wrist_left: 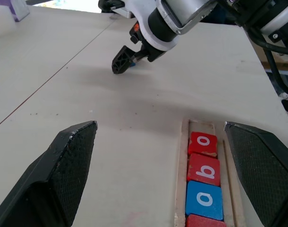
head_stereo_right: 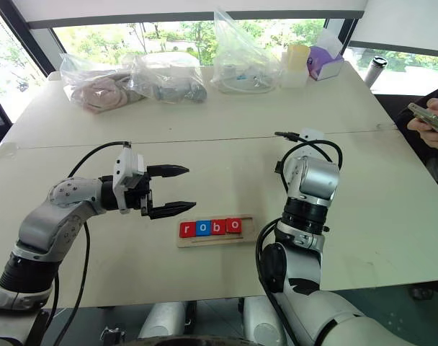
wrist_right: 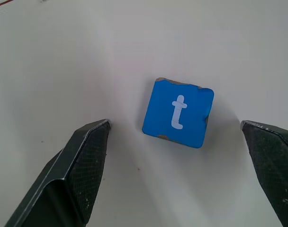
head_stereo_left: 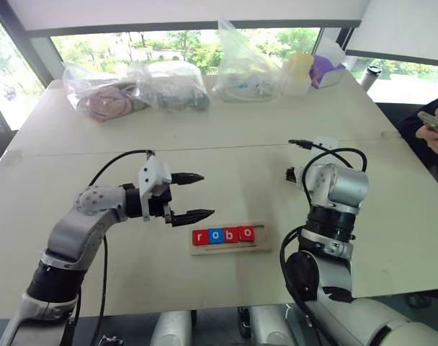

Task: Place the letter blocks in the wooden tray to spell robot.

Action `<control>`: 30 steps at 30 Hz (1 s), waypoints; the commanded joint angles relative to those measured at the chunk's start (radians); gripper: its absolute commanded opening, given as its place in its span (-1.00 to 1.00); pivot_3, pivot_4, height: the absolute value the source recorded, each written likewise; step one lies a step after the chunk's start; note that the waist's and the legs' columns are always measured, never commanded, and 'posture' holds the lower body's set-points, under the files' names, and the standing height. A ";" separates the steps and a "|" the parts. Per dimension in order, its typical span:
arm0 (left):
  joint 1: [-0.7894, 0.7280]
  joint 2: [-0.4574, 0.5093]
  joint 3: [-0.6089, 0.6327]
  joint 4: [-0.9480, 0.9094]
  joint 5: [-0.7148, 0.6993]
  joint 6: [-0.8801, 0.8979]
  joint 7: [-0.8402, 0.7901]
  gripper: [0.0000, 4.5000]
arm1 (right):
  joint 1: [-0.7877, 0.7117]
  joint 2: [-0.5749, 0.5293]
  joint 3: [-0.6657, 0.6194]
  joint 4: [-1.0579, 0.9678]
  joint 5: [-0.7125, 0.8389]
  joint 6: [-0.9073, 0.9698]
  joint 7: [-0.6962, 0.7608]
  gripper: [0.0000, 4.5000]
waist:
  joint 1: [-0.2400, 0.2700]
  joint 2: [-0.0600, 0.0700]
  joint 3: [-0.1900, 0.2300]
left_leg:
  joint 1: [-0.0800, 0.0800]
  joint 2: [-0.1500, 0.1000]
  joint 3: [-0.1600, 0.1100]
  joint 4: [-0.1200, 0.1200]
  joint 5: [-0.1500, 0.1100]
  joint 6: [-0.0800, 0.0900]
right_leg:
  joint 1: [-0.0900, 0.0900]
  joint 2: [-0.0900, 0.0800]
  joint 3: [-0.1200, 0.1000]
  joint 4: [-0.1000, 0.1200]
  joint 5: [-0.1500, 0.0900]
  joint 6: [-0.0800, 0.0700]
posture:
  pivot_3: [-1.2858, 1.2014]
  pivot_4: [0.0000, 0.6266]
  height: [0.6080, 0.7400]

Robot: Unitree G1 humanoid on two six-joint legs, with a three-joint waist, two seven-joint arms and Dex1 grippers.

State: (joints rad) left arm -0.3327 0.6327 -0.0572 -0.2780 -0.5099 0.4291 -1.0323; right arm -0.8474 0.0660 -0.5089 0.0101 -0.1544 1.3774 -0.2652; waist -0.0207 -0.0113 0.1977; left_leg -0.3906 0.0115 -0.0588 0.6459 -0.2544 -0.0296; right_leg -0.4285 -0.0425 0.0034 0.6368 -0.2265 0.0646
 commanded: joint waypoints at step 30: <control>-0.025 -0.027 -0.002 0.055 0.020 -0.076 -0.043 1.00 | 0.526 -0.897 0.282 -0.439 1.717 0.120 -0.270 -0.51 | -0.021 0.000 0.001 | 0.000 0.000 -0.001 -0.007 0.000 0.001 | 0.000 0.000 0.001 -0.005 -0.006 0.003 | 0.03 -0.52 1.00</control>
State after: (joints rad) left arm -0.3517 0.6007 -0.0676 -0.2194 -0.4894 0.3764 -1.0655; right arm -0.3446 -0.7301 -0.2570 -0.4305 1.2369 1.5789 -0.3692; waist -0.0419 -0.0113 0.1987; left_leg -0.3908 0.0112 -0.0596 0.6390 -0.2548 -0.0287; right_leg -0.4284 -0.0421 0.0044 0.6318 -0.2322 0.0672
